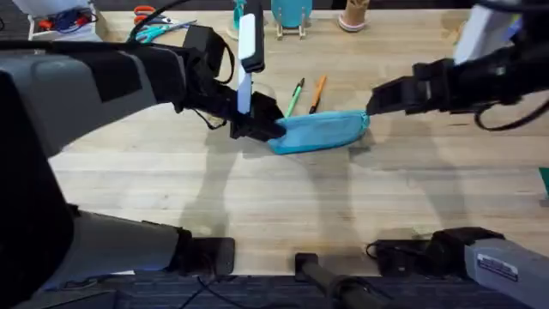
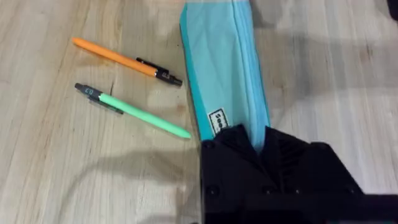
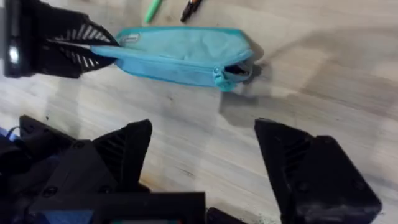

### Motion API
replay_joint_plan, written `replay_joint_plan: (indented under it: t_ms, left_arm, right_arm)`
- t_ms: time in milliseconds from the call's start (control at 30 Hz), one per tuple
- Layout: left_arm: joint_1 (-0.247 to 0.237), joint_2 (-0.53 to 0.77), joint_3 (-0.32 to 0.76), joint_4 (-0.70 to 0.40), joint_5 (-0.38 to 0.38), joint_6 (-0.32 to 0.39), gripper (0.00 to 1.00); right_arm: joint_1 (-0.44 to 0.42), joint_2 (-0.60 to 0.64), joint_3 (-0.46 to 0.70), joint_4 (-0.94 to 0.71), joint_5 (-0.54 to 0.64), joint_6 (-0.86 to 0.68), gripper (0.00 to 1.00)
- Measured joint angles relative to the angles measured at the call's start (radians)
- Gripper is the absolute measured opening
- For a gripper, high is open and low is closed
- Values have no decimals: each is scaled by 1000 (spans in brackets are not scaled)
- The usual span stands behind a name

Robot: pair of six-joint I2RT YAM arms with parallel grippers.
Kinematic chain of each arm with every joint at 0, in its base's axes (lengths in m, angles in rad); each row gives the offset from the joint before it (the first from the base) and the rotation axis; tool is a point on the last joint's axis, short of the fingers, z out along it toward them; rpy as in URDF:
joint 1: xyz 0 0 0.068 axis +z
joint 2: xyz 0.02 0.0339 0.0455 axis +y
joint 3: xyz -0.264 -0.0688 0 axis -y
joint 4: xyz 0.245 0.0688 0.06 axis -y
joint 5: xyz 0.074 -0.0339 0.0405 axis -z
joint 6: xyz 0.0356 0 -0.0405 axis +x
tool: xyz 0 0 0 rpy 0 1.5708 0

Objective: Unzip the bag, pick up the pens from the table one at a time and place them inside, then zip the bag closed.

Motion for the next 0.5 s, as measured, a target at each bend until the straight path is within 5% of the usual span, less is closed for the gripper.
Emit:
replay_joint_plan:
  t_ms: [500]
  left_arm:
    - [0, 0, 0, 0, 0, 0, 43]
  right_arm:
    - [57, 243, -10, 96, 0, 0, 997]
